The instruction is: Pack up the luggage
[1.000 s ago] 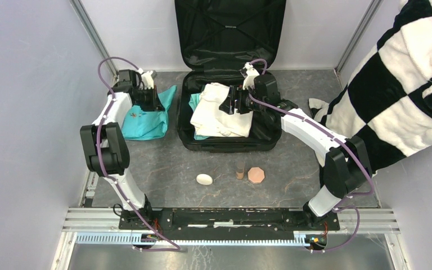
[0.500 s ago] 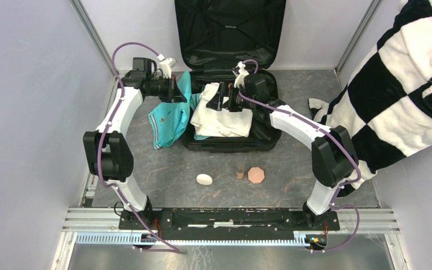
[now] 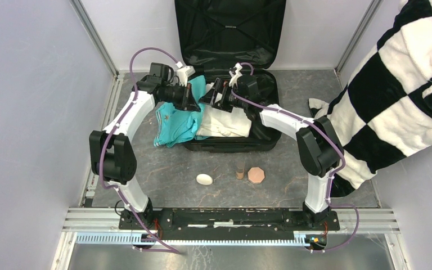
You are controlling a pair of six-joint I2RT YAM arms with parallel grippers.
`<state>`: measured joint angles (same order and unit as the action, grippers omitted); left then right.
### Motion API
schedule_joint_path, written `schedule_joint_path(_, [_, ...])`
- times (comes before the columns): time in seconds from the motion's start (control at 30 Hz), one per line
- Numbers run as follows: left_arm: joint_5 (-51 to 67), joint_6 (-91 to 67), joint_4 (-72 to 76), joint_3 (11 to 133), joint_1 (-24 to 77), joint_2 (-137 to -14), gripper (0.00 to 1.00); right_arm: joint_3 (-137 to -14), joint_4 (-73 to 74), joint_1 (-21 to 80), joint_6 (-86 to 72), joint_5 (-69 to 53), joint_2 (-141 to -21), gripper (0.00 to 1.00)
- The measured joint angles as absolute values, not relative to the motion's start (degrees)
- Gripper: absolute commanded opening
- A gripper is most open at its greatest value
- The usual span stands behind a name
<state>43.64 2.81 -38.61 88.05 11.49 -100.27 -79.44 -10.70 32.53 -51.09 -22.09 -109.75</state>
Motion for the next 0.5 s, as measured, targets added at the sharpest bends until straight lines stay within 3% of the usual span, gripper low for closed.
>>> schedule_joint_path(0.17, [44.05,2.83,-38.17,84.4,12.91,-99.11,0.02,-81.54,-12.75,32.64,-53.47,-22.39,-112.64,0.95])
schedule_joint_path(0.27, [44.18,2.85,-37.56,83.59,13.17,-99.04,0.02,-84.23,-12.86,32.82,-54.15,-22.37,-115.15,0.82])
schedule_joint_path(0.37, [44.21,2.83,-37.34,83.48,13.17,-98.8,0.09,-86.28,-12.99,33.15,-54.72,-22.41,-117.4,0.5])
schedule_joint_path(0.47, [44.1,2.85,-37.23,83.46,13.17,-98.24,0.41,-89.73,-12.14,33.65,-55.29,-23.05,-120.49,0.16])
schedule_joint_path(0.5, [44.1,2.85,-37.12,83.46,13.17,-98.06,0.5,-91.64,-11.31,33.78,-55.05,-23.38,-121.62,0.11])
